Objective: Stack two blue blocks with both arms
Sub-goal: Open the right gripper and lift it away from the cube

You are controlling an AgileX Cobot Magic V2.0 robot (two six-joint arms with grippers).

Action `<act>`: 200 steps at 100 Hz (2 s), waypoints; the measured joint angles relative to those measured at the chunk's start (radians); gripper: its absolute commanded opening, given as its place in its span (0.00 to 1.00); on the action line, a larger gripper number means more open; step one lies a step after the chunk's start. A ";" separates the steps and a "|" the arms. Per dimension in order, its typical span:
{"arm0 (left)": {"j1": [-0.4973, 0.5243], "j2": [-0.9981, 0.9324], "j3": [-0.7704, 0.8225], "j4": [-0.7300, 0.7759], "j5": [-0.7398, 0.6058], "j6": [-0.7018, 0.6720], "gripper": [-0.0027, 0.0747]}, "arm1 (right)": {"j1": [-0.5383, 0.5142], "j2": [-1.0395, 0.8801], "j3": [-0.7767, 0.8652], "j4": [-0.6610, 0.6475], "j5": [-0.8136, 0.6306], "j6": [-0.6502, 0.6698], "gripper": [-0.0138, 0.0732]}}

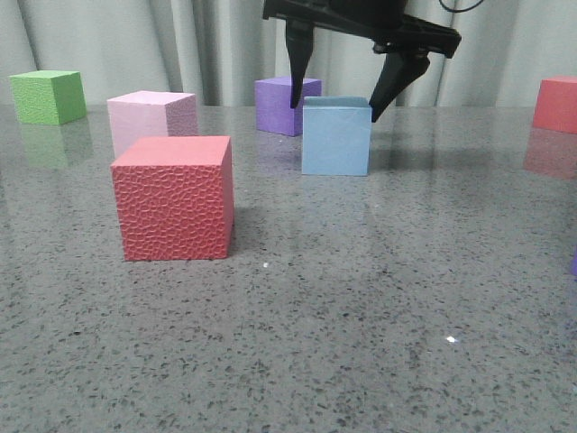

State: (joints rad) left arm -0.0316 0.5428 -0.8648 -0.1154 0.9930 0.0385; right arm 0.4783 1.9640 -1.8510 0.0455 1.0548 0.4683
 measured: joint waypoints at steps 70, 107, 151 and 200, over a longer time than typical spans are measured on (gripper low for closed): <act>0.000 0.000 0.000 0.000 0.000 0.000 0.84 | -0.034 -0.254 0.034 -0.160 0.033 -0.119 0.83; 0.000 0.000 0.000 0.000 0.000 0.000 0.84 | -0.145 -0.526 0.404 -0.196 -0.070 -0.127 0.83; 0.000 0.000 0.000 0.000 0.000 0.000 0.84 | -0.246 -0.905 0.743 -0.248 -0.082 -0.137 0.83; 0.000 0.000 0.000 0.000 0.000 0.000 0.84 | -0.246 -1.222 0.974 -0.310 -0.084 -0.139 0.83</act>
State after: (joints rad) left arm -0.0316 0.5428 -0.8648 -0.1154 0.9930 0.0385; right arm 0.2321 0.7418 -0.8770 -0.2640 0.9712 0.3295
